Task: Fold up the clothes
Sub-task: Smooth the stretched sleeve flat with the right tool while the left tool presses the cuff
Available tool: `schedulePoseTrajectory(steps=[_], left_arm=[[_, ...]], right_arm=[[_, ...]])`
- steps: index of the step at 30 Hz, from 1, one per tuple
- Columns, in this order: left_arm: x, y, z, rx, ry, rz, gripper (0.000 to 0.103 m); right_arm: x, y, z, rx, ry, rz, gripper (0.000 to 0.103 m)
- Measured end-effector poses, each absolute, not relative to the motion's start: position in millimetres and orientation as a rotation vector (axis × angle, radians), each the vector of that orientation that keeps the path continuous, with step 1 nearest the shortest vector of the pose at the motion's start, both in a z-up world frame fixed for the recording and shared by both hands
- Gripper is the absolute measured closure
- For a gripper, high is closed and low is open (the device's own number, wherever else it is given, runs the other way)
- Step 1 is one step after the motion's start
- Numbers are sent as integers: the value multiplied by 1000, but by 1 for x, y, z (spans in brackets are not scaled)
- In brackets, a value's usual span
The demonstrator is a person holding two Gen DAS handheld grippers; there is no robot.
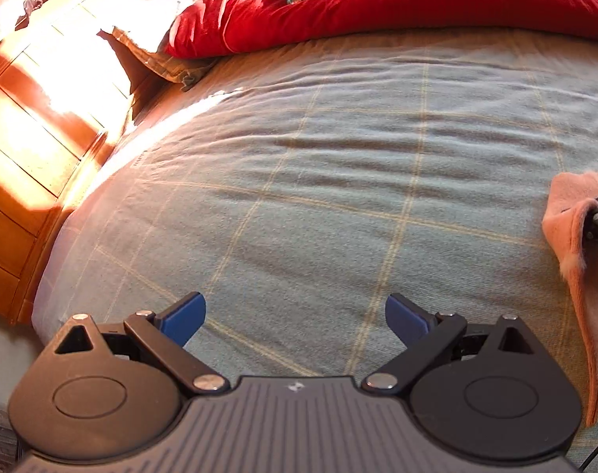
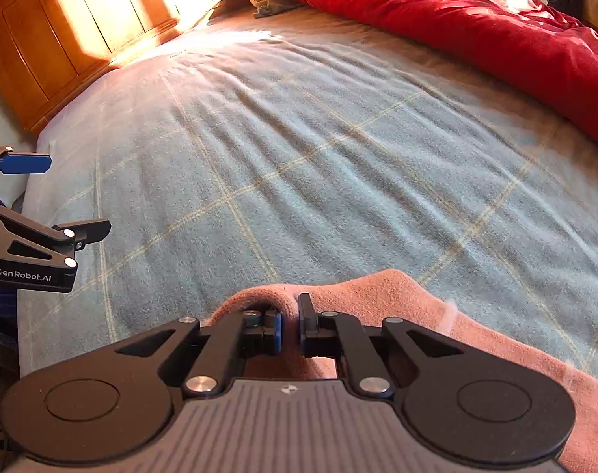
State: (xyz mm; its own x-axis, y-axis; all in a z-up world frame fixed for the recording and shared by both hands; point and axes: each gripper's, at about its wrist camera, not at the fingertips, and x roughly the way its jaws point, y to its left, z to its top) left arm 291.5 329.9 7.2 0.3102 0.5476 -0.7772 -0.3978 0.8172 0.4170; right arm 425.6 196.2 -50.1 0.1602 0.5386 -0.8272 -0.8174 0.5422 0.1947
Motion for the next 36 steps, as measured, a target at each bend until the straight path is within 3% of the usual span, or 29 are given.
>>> schedulePoseTrajectory(steps=[8, 12, 16, 29, 36], left_arm=[[289, 330, 5, 125, 1133, 625, 5], [295, 316, 1, 124, 1129, 573, 5], [302, 292, -4, 157, 1119, 473, 5], [346, 221, -61, 283, 1097, 322, 3], [347, 240, -49, 411, 1024, 555, 0]], right_arm=[[418, 217, -61, -333, 1041, 1023, 88], [416, 196, -53, -284, 1053, 1056, 61], [400, 151, -36, -336, 971, 1049, 47], [376, 70, -18, -341, 961, 916, 44], [365, 48, -12, -323, 937, 874, 41]])
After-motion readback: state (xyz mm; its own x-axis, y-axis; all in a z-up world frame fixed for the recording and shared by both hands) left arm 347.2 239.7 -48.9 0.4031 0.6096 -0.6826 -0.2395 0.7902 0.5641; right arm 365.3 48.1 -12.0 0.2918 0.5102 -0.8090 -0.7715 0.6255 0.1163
